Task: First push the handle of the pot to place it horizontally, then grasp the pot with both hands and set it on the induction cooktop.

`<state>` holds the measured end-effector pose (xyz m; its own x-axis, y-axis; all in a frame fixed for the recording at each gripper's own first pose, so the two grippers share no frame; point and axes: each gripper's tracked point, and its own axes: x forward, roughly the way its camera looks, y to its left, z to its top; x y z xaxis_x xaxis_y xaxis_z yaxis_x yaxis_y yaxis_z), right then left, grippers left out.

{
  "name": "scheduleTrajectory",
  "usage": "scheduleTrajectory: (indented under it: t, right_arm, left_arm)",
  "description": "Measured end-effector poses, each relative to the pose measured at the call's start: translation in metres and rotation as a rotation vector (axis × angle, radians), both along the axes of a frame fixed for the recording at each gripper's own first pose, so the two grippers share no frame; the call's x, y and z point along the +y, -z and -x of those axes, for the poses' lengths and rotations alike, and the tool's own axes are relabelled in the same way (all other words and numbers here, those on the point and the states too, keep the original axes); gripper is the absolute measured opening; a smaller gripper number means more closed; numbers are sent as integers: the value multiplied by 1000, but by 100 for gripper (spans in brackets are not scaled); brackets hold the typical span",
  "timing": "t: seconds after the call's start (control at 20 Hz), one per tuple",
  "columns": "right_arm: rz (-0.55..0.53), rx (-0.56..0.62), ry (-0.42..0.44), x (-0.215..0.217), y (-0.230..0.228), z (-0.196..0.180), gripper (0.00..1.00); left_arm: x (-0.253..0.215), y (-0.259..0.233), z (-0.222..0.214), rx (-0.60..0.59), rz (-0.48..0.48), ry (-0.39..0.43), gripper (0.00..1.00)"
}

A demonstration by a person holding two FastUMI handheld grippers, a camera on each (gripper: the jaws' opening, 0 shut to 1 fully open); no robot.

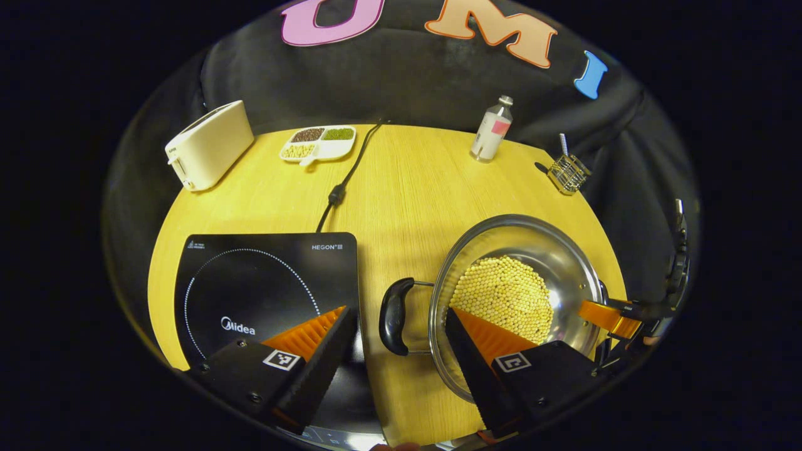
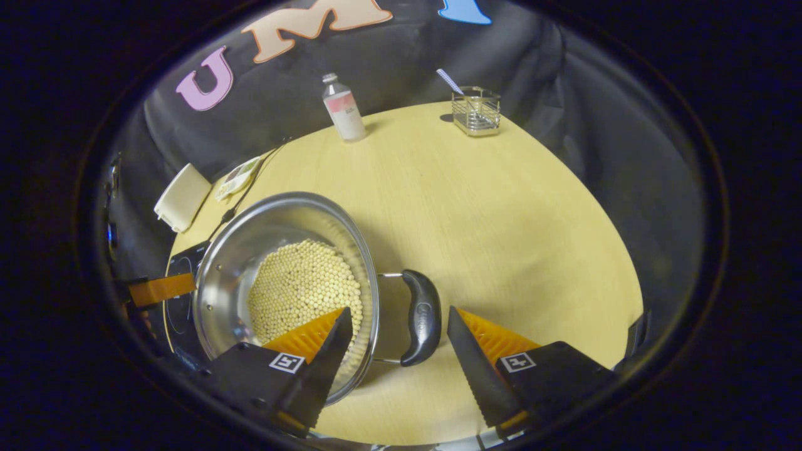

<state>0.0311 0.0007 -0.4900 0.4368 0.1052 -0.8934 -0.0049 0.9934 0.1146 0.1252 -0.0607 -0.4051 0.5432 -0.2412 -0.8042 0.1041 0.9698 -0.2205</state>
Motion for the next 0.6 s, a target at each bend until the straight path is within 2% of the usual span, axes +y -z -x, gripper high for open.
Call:
scheduleTrajectory:
  t: [0.15,0.25,0.4,0.45,0.5,0.6]
  right_arm:
    - [3,16,-8,2,4,1,94]
    - [11,22,-16,2,7,1,89]
    - [20,36,-18,3,12,1,89]
    - [23,41,-19,3,12,1,94]
    - [22,44,-18,3,13,1,94]
    - [21,47,-18,2,13,0,94]
  left_arm:
    - [-4,12,-2,28,-10,5,97]
    - [-3,15,-3,45,-30,1,97]
    - [-5,17,-10,38,-61,18,95]
    - [-5,18,-11,36,-78,28,95]
    - [-8,18,-11,40,-85,37,95]
    - [-25,22,-7,67,-40,55,96]
